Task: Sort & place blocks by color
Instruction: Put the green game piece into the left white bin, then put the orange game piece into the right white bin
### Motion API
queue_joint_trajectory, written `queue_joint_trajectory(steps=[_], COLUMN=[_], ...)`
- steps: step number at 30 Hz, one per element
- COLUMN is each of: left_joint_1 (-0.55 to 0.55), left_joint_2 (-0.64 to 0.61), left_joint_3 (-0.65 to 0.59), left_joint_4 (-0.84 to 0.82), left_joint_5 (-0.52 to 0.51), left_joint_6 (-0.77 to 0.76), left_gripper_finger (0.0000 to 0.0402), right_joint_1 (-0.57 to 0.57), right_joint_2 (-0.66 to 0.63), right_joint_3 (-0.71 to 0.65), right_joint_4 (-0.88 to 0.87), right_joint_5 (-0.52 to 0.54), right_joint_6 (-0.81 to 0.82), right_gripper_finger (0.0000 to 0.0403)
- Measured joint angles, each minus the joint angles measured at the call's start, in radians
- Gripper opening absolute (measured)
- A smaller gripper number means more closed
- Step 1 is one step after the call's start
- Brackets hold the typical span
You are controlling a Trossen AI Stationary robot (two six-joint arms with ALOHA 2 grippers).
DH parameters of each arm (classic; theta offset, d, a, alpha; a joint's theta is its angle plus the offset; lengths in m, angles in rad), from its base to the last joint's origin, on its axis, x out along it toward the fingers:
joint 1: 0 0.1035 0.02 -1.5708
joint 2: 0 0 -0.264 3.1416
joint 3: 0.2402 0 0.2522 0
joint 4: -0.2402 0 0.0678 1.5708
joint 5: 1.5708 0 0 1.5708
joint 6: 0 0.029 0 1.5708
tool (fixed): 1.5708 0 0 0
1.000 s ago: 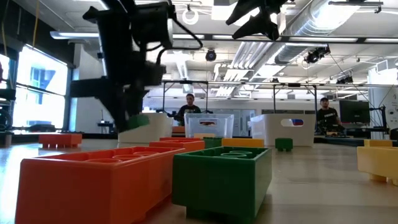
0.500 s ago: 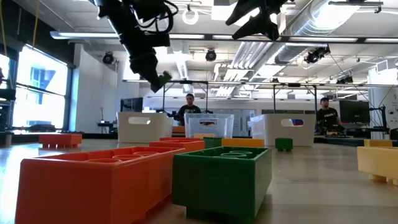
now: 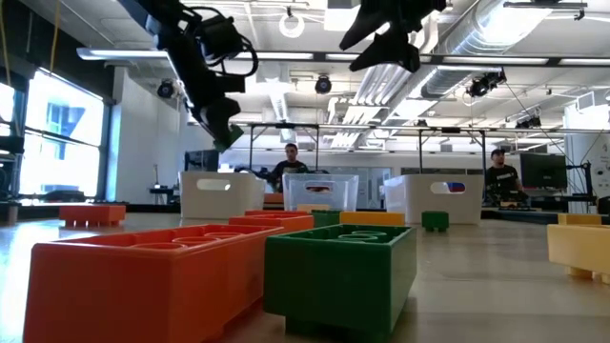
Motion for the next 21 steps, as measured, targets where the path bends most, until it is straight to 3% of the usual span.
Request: queue_joint_trajectory(steps=[14, 21], left_joint_1=[0.039, 0.039], left_joint_2=[0.002, 0.002], left_joint_3=[0.000, 0.000], left_joint_4=[-0.010, -0.020], left_joint_5=[0.098, 0.124], left_joint_6=[-0.030, -0.123], left_gripper_finger=[0.0181, 0.0199], right_joint_1=[0.084, 0.117], right_joint_2=[0.094, 0.103], right_joint_3=[0.000, 0.000], right_joint_4=[0.088, 0.118], right_joint_5=[0.004, 0.004], right_joint_6=[-0.028, -0.029], right_gripper_finger=[0.0179, 0.0179])
